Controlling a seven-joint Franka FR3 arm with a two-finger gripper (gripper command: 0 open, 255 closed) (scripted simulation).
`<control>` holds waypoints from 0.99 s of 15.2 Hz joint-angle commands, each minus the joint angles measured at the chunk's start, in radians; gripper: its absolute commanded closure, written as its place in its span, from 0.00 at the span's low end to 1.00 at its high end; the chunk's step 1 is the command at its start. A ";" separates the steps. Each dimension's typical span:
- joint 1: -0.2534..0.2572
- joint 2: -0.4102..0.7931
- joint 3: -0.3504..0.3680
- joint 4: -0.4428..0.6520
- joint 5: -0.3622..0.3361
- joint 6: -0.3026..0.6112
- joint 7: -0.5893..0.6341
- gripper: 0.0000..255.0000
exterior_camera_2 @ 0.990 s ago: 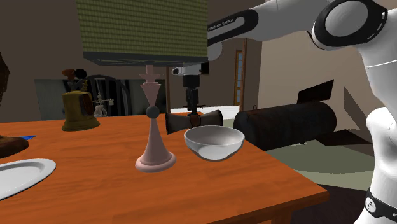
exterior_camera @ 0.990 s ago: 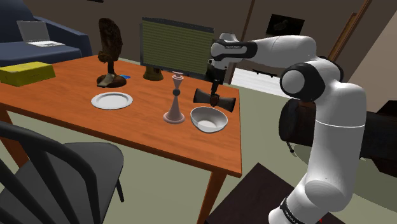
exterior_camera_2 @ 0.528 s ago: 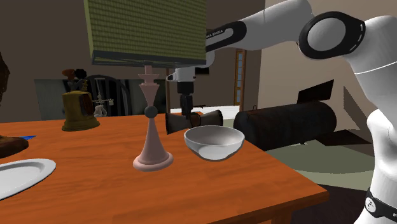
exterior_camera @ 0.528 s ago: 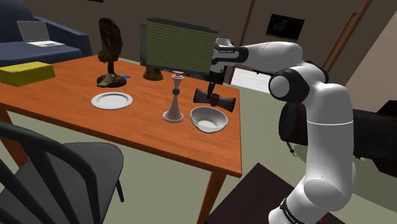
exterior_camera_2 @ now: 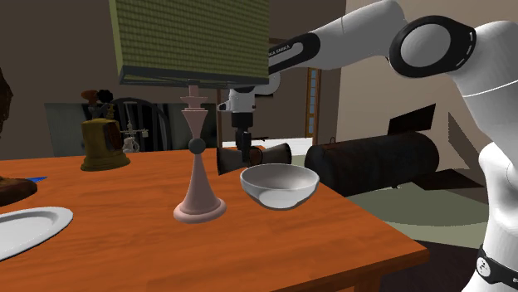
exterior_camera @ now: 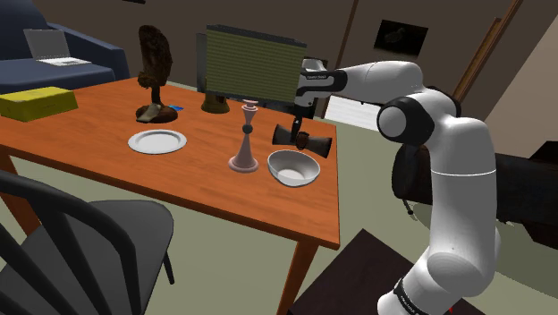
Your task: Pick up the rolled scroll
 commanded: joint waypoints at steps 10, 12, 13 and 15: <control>-0.001 -0.004 -0.001 0.047 -0.002 -0.052 0.006 1.00; -0.003 -0.005 -0.001 0.072 -0.003 -0.078 0.008 1.00; -0.004 -0.005 -0.001 0.086 -0.004 -0.092 0.009 1.00; -0.006 -0.004 -0.002 0.114 -0.004 -0.119 0.011 1.00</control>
